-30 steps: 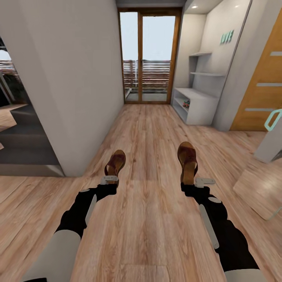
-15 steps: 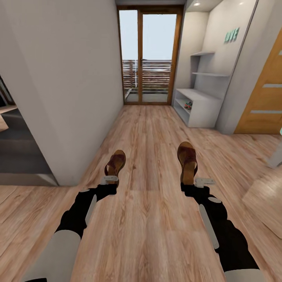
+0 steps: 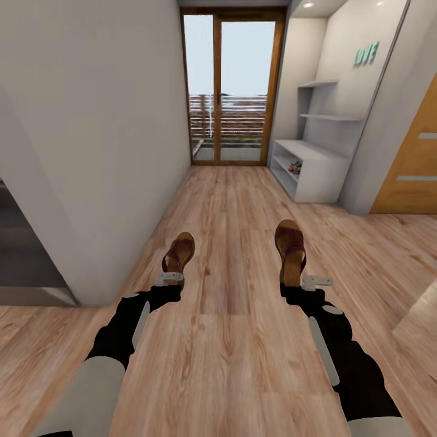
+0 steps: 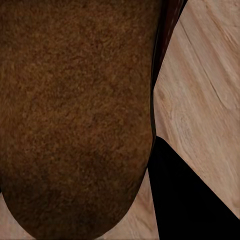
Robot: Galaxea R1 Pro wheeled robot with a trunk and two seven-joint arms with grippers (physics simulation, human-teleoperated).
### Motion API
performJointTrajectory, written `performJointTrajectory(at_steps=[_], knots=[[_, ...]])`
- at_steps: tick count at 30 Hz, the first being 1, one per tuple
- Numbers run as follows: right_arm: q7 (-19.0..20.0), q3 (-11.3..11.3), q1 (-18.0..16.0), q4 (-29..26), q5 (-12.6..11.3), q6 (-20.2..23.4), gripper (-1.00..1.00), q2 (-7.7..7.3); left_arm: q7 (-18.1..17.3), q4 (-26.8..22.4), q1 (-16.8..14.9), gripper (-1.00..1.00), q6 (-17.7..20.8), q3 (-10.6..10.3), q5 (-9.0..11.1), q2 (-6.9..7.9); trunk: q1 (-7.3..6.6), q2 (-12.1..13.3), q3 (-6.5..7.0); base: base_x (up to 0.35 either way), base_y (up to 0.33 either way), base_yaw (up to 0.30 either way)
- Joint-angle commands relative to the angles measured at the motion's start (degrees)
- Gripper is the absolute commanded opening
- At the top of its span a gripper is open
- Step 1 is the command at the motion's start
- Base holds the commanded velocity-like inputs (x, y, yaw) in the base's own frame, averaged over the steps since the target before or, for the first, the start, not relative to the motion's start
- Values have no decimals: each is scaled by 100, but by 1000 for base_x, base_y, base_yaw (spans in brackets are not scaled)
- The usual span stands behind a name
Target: Pick up the two gym shoes and the two sandals from the corridor floor and place them onto the hallstand (shoe rack) in the corridor, making sure they are on the rack and not on the floor. Arrange them so the two gym shoes are next to each other and the two sandals are next to each other.
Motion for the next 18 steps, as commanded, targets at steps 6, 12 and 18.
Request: performJointTrajectory(at_steps=[6,12,18], knots=[[-58,7,-3,-8,-71,25,-100,-3,-57,-9,-4,-100,25,32,-68,-9,2,-2,-5,348,0,0],[-58,9,-3,-8,-71,25,-100,-3,-57,-10,-4,-100,23,32,-68,-9,2,-2,-5,347,0,0],[-55,15,-3,-8,-69,25,-100,4,-57,-10,-4,-100,30,32,-68,-9,2,-2,-4,347,0,0]])
